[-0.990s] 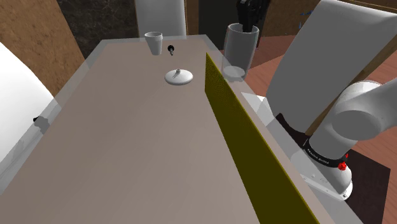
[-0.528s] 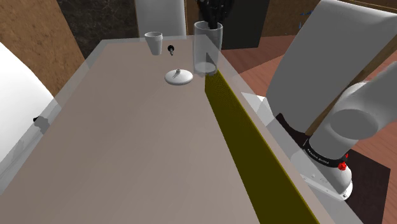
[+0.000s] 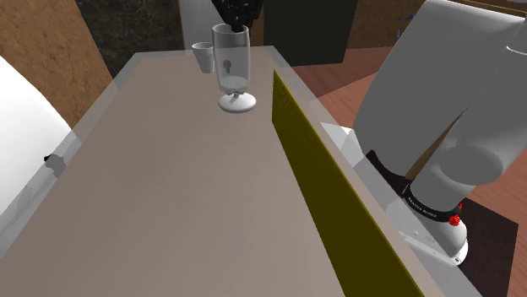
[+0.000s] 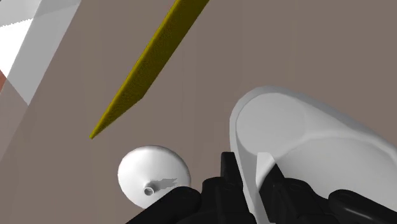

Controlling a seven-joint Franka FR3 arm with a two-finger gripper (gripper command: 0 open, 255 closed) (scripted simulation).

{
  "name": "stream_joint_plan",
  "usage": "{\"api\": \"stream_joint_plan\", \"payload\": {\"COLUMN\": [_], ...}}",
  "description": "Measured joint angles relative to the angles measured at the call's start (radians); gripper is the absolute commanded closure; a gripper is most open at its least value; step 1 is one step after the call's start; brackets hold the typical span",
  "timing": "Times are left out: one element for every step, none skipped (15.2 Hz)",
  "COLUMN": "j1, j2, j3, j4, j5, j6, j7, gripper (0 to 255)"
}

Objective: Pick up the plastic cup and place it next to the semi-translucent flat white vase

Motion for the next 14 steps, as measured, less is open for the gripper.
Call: {"api": "stream_joint_plan", "payload": {"j1": [0.017, 0.036, 0.056, 0.088, 0.156, 0.173, 0.183, 0.179, 0.167, 0.156, 0.149, 0.143, 0.134, 0.127], "j2": [0.057, 0.111, 0.172, 0.237, 0.354, 0.392, 0.408, 0.405, 0.392, 0.379, 0.375, 0.368, 0.357, 0.350], "j3": [0.012, 0.019, 0.022, 0.025, 0.021, 0.015, 0.013, 0.014, 0.016, 0.017, 0.018, 0.019, 0.020, 0.020], "j4": [0.062, 0.127, 0.205, 0.285, 0.454, 0.494, 0.508, 0.490, 0.455, 0.419, 0.398, 0.373, 0.343, 0.320], "j5": [-0.033, -0.064, -0.099, -0.138, -0.202, -0.224, -0.232, -0.229, -0.222, -0.214, -0.210, -0.206, -0.200, -0.196], "j6": [-0.015, -0.036, -0.062, -0.088, -0.148, -0.159, -0.158, -0.143, -0.122, -0.098, -0.082, -0.064, -0.044, -0.027], "j7": [0.020, 0.034, 0.040, 0.055, 0.062, 0.067, 0.071, 0.075, 0.077, 0.080, 0.080, 0.082, 0.083, 0.084], "gripper": [255, 255, 255, 255, 255, 255, 255, 255, 255, 255, 255, 255, 255, 255]}}
